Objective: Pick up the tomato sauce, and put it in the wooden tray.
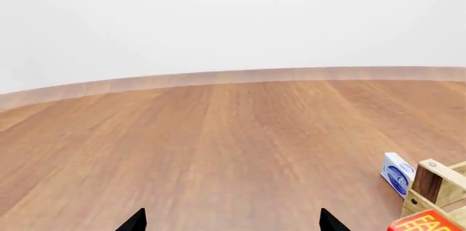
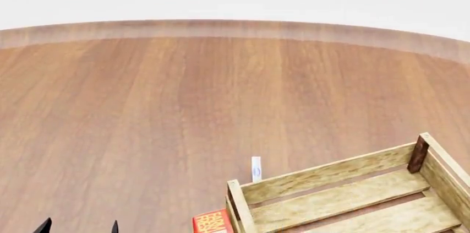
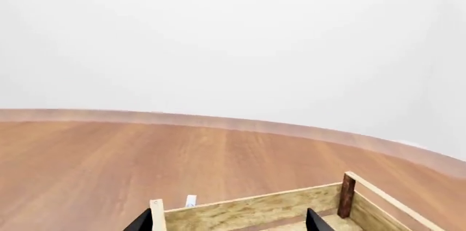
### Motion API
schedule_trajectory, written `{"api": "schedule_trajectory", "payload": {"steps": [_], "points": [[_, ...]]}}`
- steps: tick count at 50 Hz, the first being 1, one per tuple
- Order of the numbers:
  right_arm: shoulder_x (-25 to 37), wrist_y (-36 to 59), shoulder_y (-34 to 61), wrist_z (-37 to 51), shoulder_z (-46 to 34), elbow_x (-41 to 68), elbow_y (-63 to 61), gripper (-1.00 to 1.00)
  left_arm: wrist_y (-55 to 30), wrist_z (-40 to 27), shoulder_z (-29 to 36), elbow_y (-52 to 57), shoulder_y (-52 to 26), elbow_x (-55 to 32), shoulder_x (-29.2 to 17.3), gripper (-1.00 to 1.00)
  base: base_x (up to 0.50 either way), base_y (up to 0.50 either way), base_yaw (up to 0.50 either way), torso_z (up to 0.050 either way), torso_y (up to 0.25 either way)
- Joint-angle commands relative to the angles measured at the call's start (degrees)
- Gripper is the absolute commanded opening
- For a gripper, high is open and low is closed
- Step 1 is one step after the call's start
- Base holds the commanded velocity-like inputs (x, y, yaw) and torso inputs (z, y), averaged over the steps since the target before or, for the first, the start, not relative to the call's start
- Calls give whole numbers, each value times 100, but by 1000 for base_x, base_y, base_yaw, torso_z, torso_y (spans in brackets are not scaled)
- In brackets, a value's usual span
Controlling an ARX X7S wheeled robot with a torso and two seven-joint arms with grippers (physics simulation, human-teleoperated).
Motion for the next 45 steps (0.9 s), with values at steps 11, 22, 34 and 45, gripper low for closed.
{"api": "schedule_trajectory", "payload": {"steps": [11,22,34,45], "points": [[-36,-448,-598,344,79,316,852,100,12,-90,126,29,-19,-92,-85,100,0,0,0,0,0],[13,-300,-572,351,-69,462,1175,100,24,-144,178,9,-33,-163,-132,100,0,0,0,0,0],[125,-217,-589,225,-317,568,1368,100,34,-209,240,12,-35,-207,-181,100,0,0,0,0,0],[112,-172,-522,334,-337,648,1694,100,25,-256,293,64,-14,-236,-227,100,0,0,0,0,0]]}}
